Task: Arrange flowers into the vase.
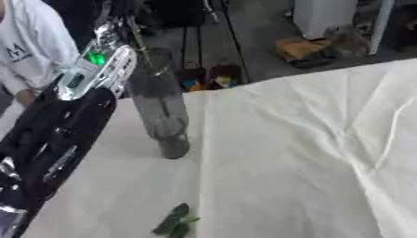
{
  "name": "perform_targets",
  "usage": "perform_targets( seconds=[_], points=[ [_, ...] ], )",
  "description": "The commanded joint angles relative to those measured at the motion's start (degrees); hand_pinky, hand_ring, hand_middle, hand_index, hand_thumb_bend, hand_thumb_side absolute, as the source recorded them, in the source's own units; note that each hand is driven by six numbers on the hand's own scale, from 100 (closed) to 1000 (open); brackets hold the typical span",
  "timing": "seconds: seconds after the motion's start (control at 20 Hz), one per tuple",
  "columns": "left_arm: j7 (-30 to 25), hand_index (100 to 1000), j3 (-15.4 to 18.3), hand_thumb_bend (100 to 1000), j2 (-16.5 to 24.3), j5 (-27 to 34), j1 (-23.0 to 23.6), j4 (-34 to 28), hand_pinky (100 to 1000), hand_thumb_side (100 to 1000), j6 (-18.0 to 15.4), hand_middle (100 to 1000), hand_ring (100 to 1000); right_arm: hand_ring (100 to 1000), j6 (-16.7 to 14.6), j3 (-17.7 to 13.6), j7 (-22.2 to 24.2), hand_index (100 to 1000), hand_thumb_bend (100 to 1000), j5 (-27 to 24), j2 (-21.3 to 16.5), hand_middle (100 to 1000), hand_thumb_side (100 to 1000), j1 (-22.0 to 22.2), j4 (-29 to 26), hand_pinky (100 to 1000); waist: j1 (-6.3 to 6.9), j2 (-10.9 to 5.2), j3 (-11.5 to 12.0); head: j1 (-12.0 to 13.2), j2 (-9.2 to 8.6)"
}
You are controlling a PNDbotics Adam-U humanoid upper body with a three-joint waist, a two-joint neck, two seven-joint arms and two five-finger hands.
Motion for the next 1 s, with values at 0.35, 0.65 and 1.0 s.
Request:
perform_targets(
  seconds=[0.35, 0.65, 1.0],
  points=[
    [9.1, 166, -0.2, 100, 1.8, -2.8, -0.8, -0.9, 461, 799, 11.8, 382, 403, 627, 0.2, -0.2, -0.2, 836, 100, -0.2, -0.4, 466, 941, -0.2, -1.0, 779, -0.24, -1.39, 0.0, 0.0, -0.59],
    [8.2, 202, -0.2, 100, 2.0, -5.1, -0.7, -1.4, 463, 792, 11.7, 386, 407, 627, 0.3, -0.3, -0.2, 836, 100, -0.1, -0.4, 466, 942, -0.2, -1.0, 780, -0.25, -1.29, 0.2, 0.0, -0.59],
    [7.8, 202, -0.1, 100, 2.0, -5.7, -0.6, -1.3, 463, 792, 11.6, 386, 407, 627, 0.2, -0.3, -0.2, 836, 100, -0.1, -0.4, 466, 942, -0.2, -1.0, 780, -0.26, -1.28, 0.2, 0.0, -0.59]
  ],
)
